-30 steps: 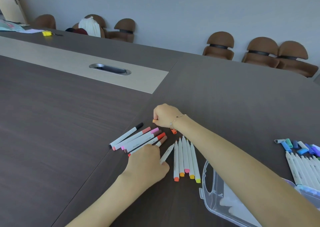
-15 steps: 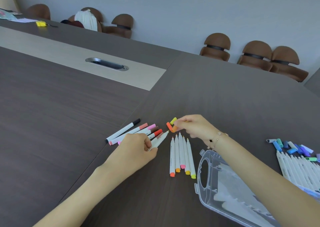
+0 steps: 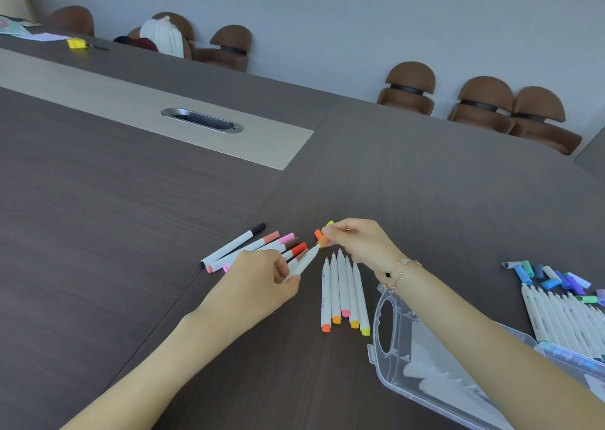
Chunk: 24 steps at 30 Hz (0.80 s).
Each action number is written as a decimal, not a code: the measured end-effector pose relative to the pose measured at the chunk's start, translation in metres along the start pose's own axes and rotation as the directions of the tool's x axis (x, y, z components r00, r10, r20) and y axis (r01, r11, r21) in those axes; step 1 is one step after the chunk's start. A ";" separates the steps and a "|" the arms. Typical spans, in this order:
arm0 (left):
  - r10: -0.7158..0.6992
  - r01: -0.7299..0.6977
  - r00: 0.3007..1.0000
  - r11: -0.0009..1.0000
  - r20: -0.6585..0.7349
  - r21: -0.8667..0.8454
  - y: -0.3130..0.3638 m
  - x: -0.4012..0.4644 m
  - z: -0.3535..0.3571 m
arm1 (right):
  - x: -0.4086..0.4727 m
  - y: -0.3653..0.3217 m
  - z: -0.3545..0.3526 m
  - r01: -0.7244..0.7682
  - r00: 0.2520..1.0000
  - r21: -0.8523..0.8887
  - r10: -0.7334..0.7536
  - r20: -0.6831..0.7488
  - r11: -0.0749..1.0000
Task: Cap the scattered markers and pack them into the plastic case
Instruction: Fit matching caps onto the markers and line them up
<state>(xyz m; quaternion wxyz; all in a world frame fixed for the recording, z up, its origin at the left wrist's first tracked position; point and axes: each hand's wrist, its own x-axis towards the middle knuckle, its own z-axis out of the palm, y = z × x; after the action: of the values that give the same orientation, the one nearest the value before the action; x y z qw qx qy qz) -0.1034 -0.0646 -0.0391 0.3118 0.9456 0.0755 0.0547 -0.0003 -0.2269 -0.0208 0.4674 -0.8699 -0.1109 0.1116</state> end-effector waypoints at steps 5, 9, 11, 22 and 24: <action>0.002 0.000 0.998 0.999 0.061 -0.037 0.000 0.001 0.005 | -0.001 0.001 0.002 -0.056 0.997 0.015 0.055 0.049 0.998; -0.027 0.035 0.995 0.996 0.093 -0.085 0.000 0.004 0.008 | -0.002 -0.001 0.008 0.006 0.999 0.021 -0.006 0.034 1.000; -0.053 0.066 0.993 0.990 0.108 -0.125 0.001 0.004 0.008 | -0.003 -0.005 0.012 0.034 0.999 0.033 -0.034 0.003 0.999; -0.070 0.059 0.979 0.996 0.192 0.060 0.016 -0.001 0.018 | -0.003 -0.006 -0.006 0.042 0.995 0.022 -0.044 0.095 0.999; -0.047 0.017 0.984 0.985 0.172 0.174 0.019 -0.003 0.023 | 0.007 0.001 -0.025 0.112 0.992 -0.142 -0.118 -0.036 0.984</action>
<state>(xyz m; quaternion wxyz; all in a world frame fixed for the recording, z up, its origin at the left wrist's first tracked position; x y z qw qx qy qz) -0.1004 -0.0937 -0.0458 0.2355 0.9687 0.0674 -0.0406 0.0140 -0.2448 -0.0088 0.4135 -0.8948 -0.1581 0.0571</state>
